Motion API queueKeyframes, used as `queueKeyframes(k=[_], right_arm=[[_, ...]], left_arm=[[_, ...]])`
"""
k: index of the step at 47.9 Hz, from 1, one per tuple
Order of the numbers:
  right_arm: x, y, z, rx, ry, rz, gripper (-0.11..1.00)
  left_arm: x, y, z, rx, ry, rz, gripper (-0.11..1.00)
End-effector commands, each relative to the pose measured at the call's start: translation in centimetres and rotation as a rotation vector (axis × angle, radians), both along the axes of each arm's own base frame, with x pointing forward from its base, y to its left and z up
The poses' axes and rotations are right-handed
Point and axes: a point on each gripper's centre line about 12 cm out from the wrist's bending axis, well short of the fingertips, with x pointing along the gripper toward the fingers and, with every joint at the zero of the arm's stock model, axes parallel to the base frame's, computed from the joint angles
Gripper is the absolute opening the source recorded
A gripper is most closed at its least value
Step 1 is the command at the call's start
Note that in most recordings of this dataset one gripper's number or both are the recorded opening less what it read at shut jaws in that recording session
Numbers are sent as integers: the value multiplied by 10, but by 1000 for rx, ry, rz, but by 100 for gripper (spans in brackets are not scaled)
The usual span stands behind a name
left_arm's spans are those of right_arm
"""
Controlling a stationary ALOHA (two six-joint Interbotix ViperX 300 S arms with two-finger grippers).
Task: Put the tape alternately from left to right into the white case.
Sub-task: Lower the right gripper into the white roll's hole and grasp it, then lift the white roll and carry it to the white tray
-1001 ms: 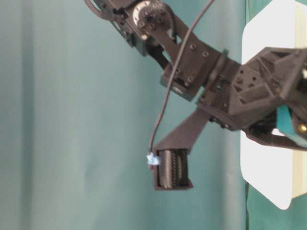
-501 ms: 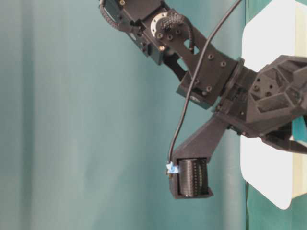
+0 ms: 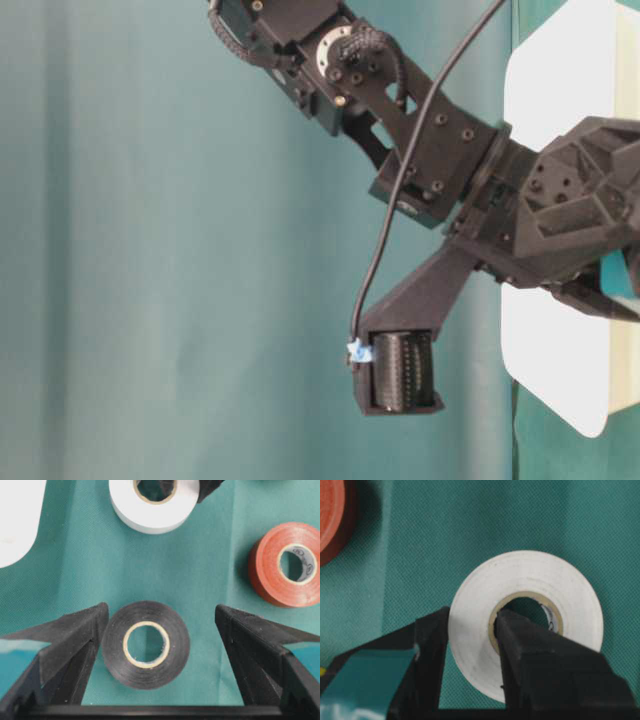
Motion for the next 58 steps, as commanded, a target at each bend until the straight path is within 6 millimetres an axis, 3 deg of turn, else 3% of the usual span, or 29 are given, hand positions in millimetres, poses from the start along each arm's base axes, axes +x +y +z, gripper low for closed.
queueKeyframes(k=[1,12,27,45,58], right_arm=[[6,0,22,0,-60,3,26],[5,4,30,1,-72,12,26],[-3,9,74,6,-123,21,26],[-11,8,112,4,-137,18,26],[-8,8,122,2,-121,17,26]], left_arm=[[3,-1,7,2,-25,-5,70],[3,-1,7,2,-25,-5,70],[3,-1,7,2,-25,-5,70],[3,-1,7,1,-25,-4,70],[3,0,7,1,-25,-2,70]])
